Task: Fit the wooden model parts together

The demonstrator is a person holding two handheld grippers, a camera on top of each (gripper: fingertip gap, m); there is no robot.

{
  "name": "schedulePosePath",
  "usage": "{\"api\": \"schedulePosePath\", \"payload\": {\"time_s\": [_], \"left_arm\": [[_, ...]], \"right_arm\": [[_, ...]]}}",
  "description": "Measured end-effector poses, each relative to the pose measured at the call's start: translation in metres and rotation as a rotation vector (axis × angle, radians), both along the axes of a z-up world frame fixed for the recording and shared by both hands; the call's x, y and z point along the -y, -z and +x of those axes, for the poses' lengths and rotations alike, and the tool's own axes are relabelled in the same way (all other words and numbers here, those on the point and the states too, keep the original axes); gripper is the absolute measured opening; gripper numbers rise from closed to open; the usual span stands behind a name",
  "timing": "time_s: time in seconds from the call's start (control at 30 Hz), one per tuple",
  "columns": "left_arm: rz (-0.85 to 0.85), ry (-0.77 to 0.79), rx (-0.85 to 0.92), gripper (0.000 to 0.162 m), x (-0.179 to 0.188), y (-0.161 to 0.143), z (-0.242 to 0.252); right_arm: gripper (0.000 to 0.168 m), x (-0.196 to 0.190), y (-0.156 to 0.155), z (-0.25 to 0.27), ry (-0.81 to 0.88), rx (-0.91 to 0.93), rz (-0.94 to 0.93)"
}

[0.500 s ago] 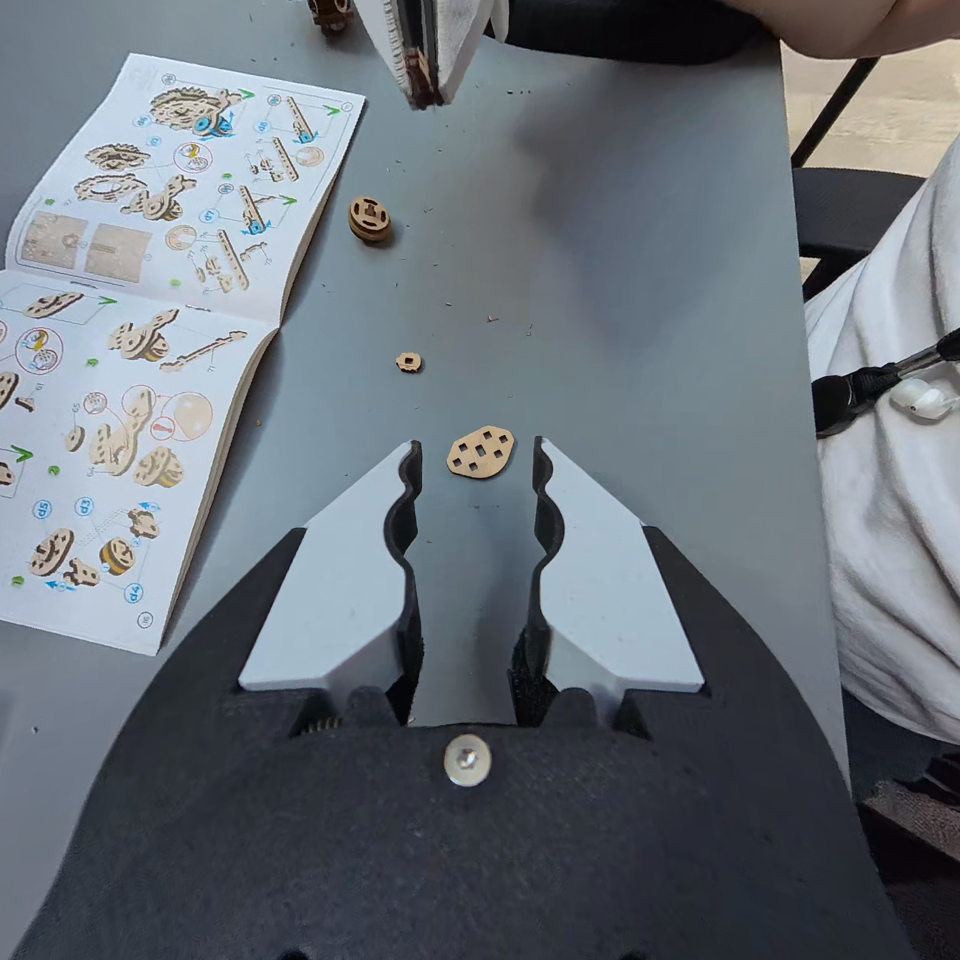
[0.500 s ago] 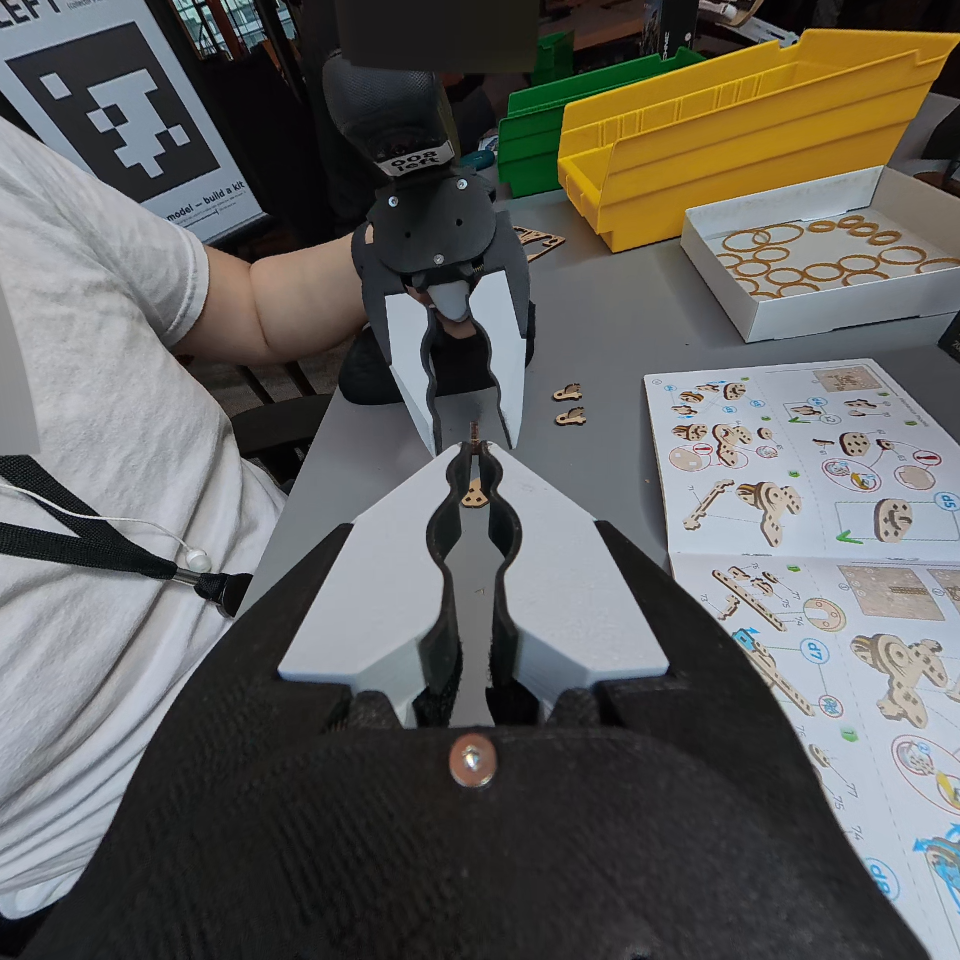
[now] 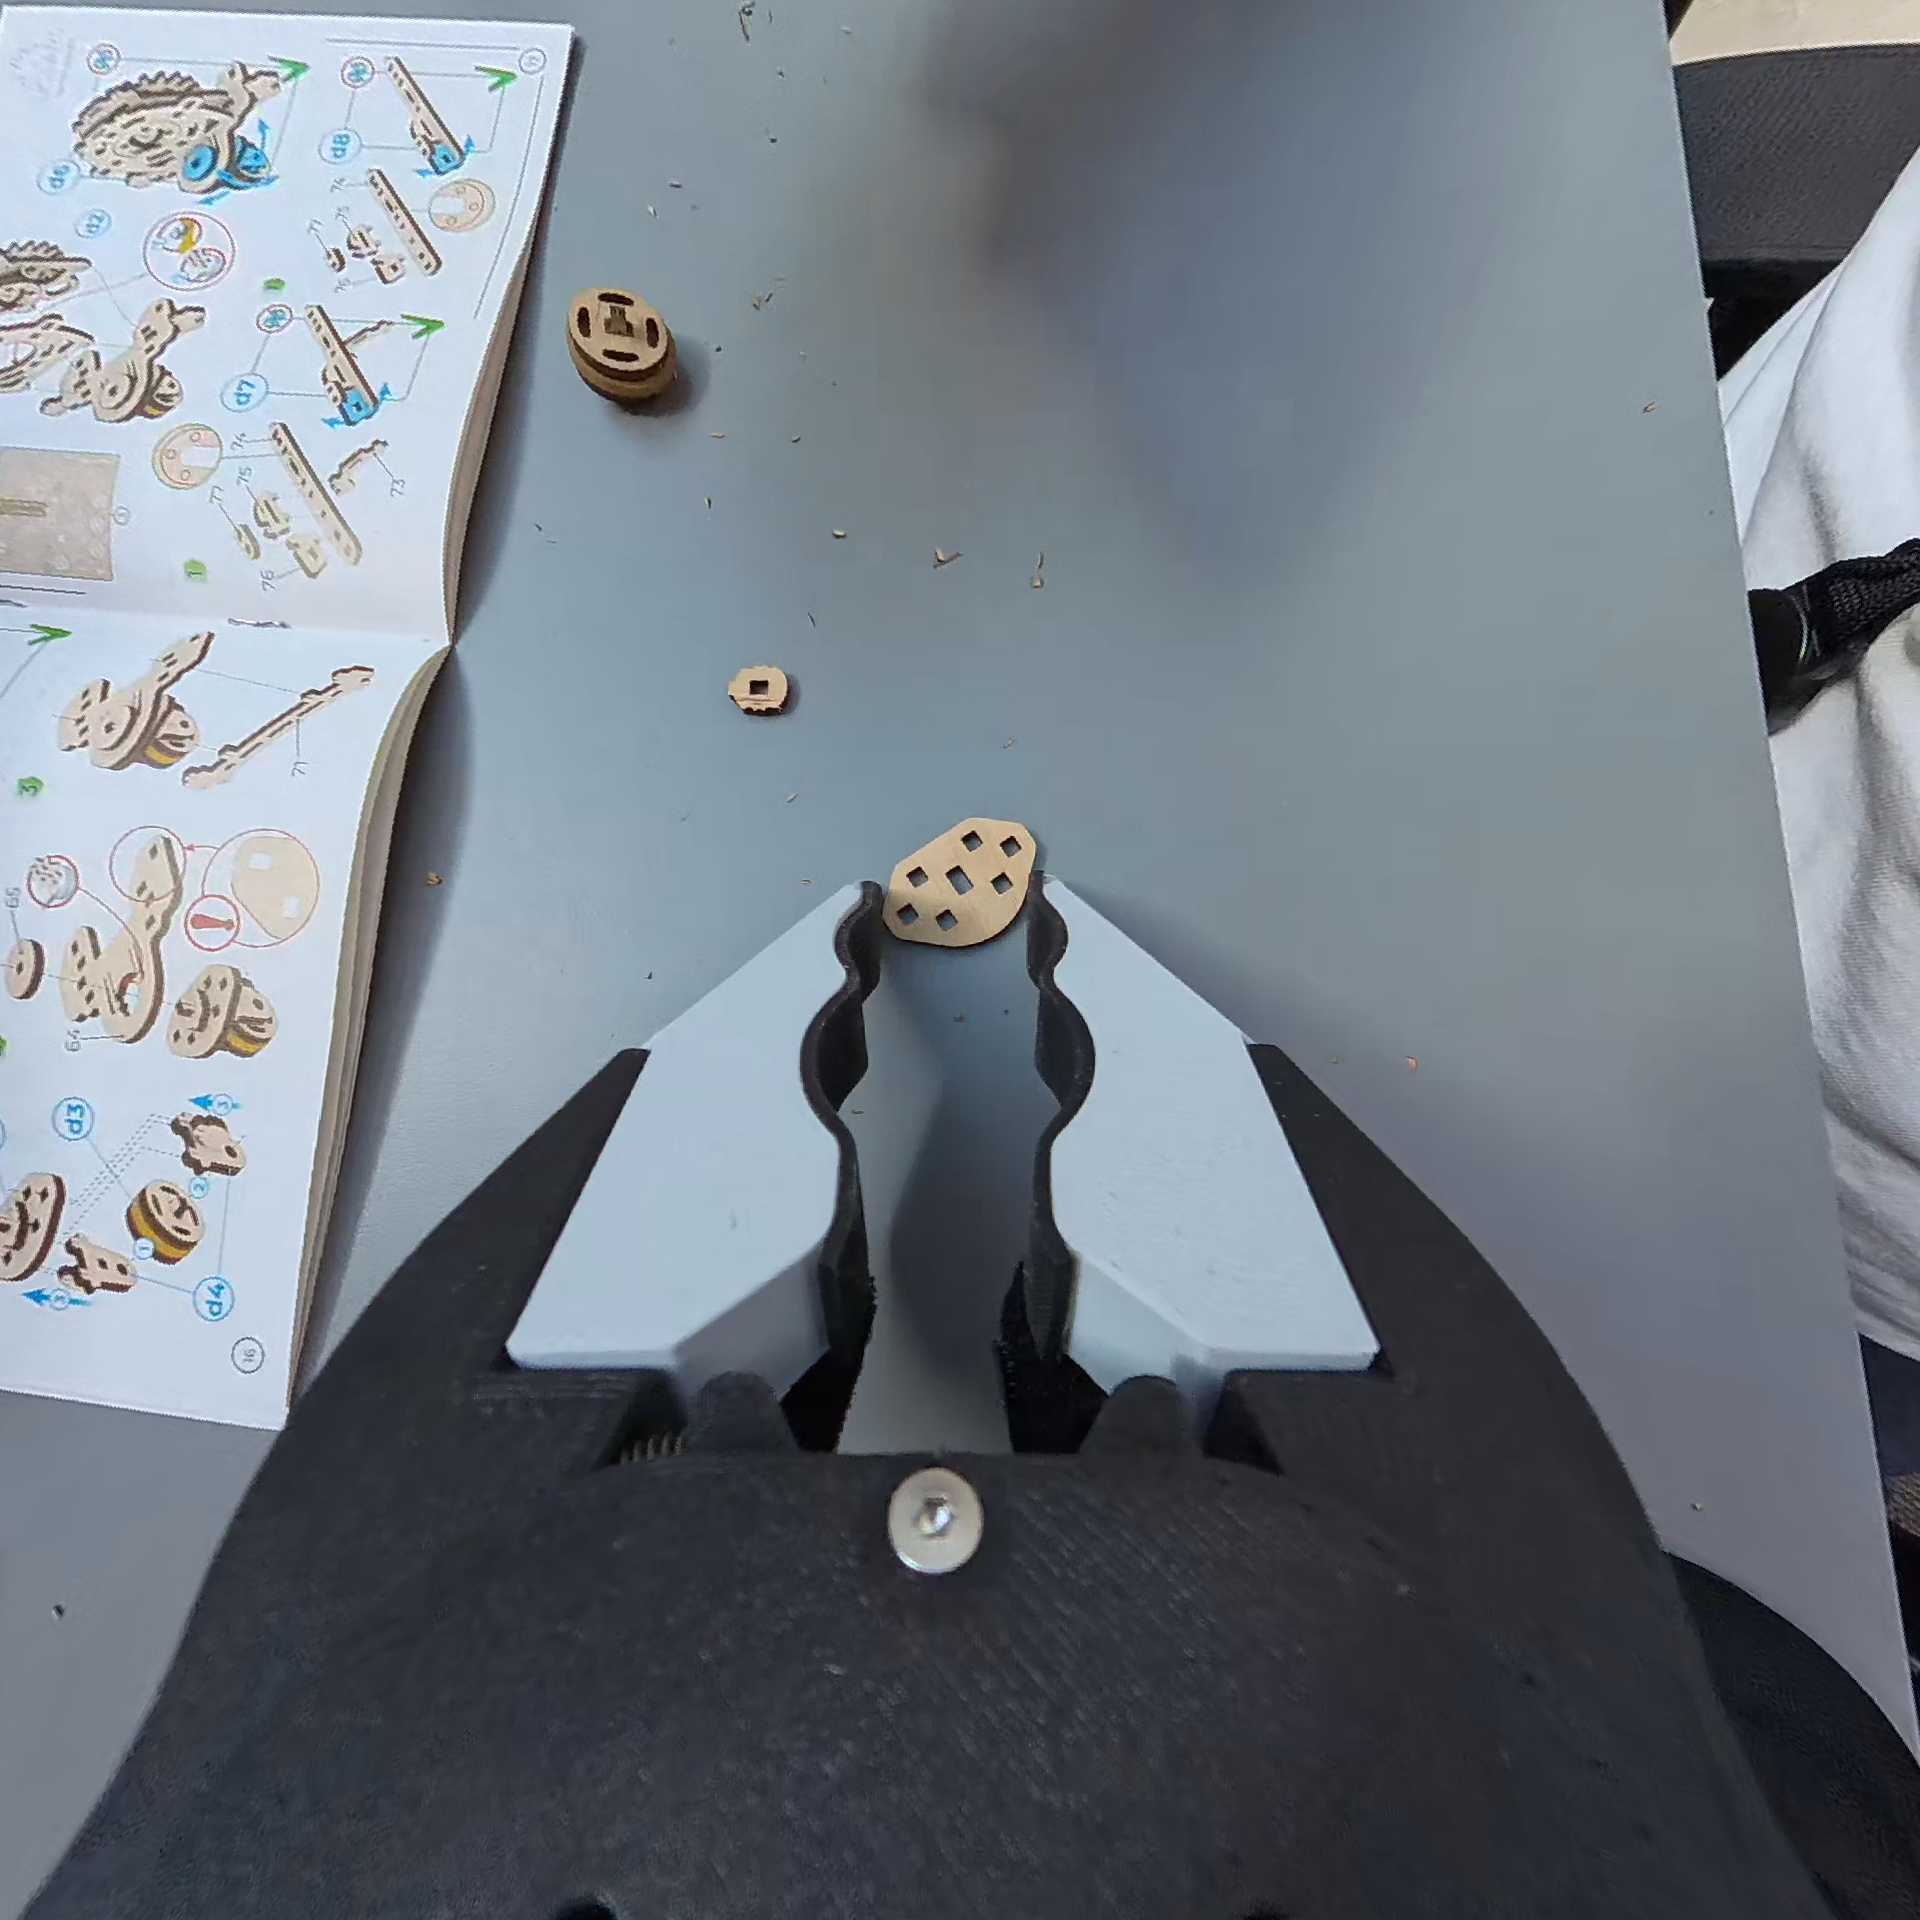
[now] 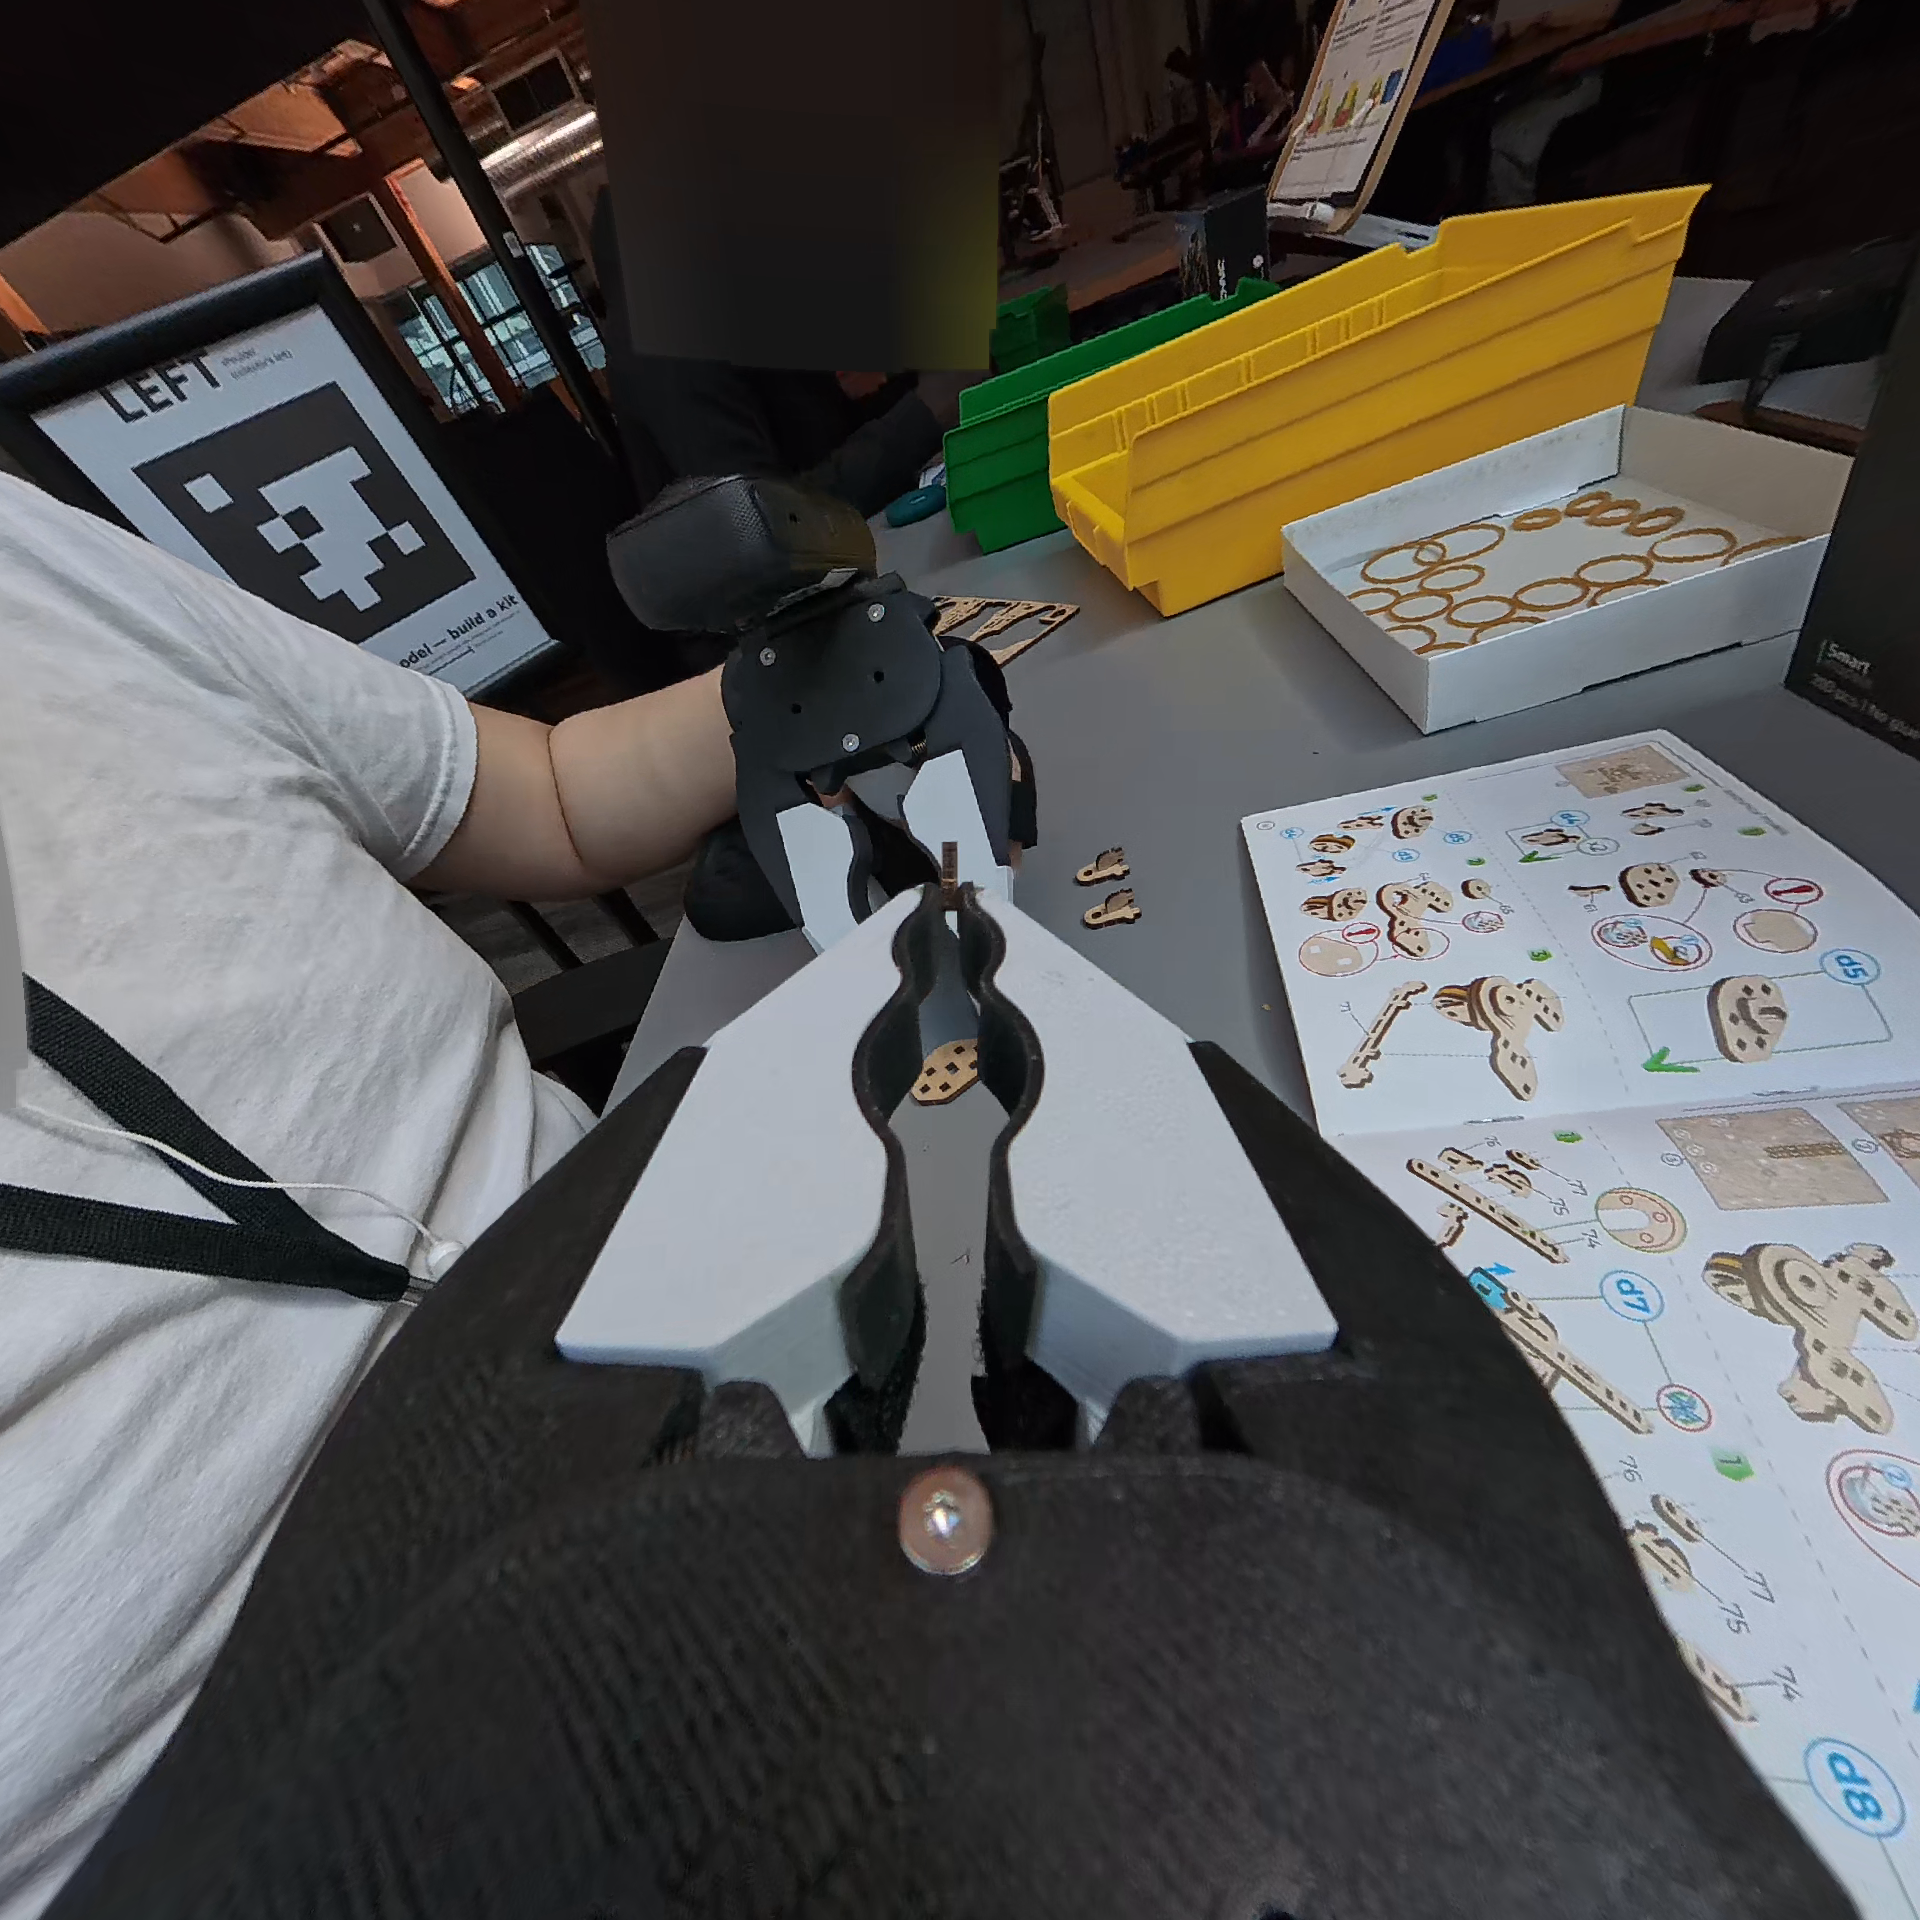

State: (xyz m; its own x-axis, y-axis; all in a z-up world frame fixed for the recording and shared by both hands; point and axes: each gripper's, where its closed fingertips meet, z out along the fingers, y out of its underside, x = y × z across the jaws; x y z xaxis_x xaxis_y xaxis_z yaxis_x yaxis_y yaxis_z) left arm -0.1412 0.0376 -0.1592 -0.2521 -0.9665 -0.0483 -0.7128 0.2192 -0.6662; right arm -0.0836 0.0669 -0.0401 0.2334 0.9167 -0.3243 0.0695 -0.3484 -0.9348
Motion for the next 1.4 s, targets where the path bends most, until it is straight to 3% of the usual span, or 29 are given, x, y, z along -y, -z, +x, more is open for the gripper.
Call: {"api": "schedulePosePath", "payload": {"time_s": [0.5,0.83,1.03,1.4], "left_arm": [[0.054,-0.007,0.056,0.026,-0.001,-0.006,0.001],[0.065,-0.126,0.275,0.026,-0.023,-0.047,0.009],[0.047,-0.139,0.409,0.026,-0.022,-0.074,0.014],[0.021,-0.113,0.567,0.025,-0.012,-0.096,0.022]], "right_arm": [[0.002,-0.002,-0.001,0.004,-0.033,-0.089,-0.122],[0.002,0.009,0.012,-0.006,-0.101,-0.018,-0.156],[0.002,0.011,0.015,-0.008,-0.116,-0.010,-0.176],[0.002,0.023,0.019,-0.018,-0.183,-0.009,-0.249]]}}
